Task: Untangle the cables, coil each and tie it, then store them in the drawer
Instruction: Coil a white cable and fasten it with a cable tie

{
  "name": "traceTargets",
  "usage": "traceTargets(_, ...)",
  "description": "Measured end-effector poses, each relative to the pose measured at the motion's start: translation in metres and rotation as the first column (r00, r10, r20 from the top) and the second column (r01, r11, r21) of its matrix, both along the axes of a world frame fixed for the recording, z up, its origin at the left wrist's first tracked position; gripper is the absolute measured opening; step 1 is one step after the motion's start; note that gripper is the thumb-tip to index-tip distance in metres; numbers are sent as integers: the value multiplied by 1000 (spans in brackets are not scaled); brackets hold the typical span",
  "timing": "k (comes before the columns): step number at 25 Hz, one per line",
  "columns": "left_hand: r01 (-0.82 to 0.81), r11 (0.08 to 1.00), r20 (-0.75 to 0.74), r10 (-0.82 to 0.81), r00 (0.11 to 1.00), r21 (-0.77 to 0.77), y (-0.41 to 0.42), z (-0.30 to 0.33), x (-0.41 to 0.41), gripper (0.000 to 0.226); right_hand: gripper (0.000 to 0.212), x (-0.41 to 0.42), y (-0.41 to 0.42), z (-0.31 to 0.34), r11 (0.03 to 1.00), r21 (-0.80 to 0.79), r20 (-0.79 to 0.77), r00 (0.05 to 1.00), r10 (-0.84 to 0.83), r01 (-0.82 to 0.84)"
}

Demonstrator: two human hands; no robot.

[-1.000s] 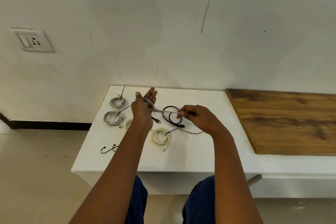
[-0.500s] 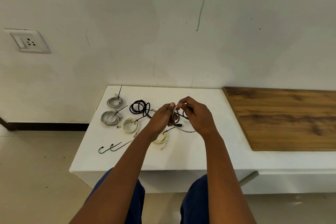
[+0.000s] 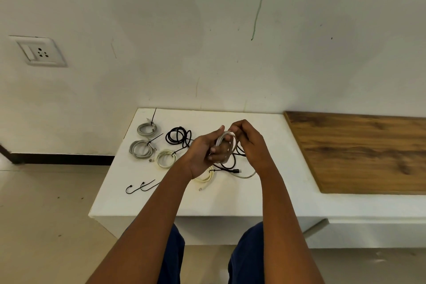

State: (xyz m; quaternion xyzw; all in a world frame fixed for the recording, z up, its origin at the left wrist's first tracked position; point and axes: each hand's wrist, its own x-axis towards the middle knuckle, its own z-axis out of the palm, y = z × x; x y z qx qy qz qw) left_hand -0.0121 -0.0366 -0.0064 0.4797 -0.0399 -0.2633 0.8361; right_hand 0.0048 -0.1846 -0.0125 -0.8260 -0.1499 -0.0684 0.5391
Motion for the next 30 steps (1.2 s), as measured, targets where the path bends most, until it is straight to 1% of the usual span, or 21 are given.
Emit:
traceTargets(2, -59, 982, -13, 57, 998, -182, 4, 3, 3, 39, 18, 3, -3, -4, 998, 52, -14, 999, -32, 32)
traceTargets(4, -137, 934, -14, 140, 990, -329, 11, 7, 9, 36, 23, 6, -6, -11, 994, 88, -47, 997, -68, 72)
traceTargets(7, -211, 877, 24, 245, 969, -431, 24, 12, 17, 37, 22, 11, -7, -22, 995, 72, -75, 995, -67, 72)
traceTargets(9, -261, 826, 16, 310, 951, -499, 29, 14, 20, 37, 21, 15, -5, -29, 998, 33, -91, 995, -46, 49)
traceTargets(11, -334, 754, -20, 392, 920, -565, 33, 15, 23, 37, 21, 19, -4, -36, 998, -14, -111, 992, -55, 54)
traceTargets(13, -410, 662, -71, 476, 876, -628, 38, 15, 25, 36, 19, 22, -4, -43, 998, -40, -127, 990, -57, 52)
traceTargets(15, -490, 597, -99, 566, 818, -636, 46, 14, 28, 37, 16, 25, -3, -47, 998, -60, -145, 989, -42, 33)
traceTargets(18, -646, 535, -154, 693, 704, -544, 52, 11, 30, 35, 17, 26, -4, -45, 992, -126, -154, 987, -49, 30)
traceTargets(20, -745, 491, -186, 765, 616, -451, 53, 9, 33, 36, 18, 25, -7, -41, 977, -213, -124, 991, -48, 21)
traceTargets(22, -805, 479, -192, 805, 562, -351, 52, 4, 35, 40, 18, 22, -9, -36, 966, -258, -104, 994, -14, -13)
traceTargets(25, -840, 519, -127, 833, 539, -159, 45, -7, 37, 40, 20, 21, -7, -33, 975, -201, -105, 992, 74, -94)
traceTargets(27, -845, 535, -20, 845, 535, -16, 36, -14, 37, 30, 21, 20, -3, -31, 977, -164, -94, 988, 124, -138)
traceTargets(28, -840, 541, 42, 839, 542, 43, 32, -18, 37, 24, 22, 19, -1, -29, 977, -144, -85, 986, 143, -155)
traceTargets(30, -808, 563, 156, 795, 587, 173, 24, -25, 37, 15, 23, 19, 2, -26, 979, -123, -61, 986, 158, -164)
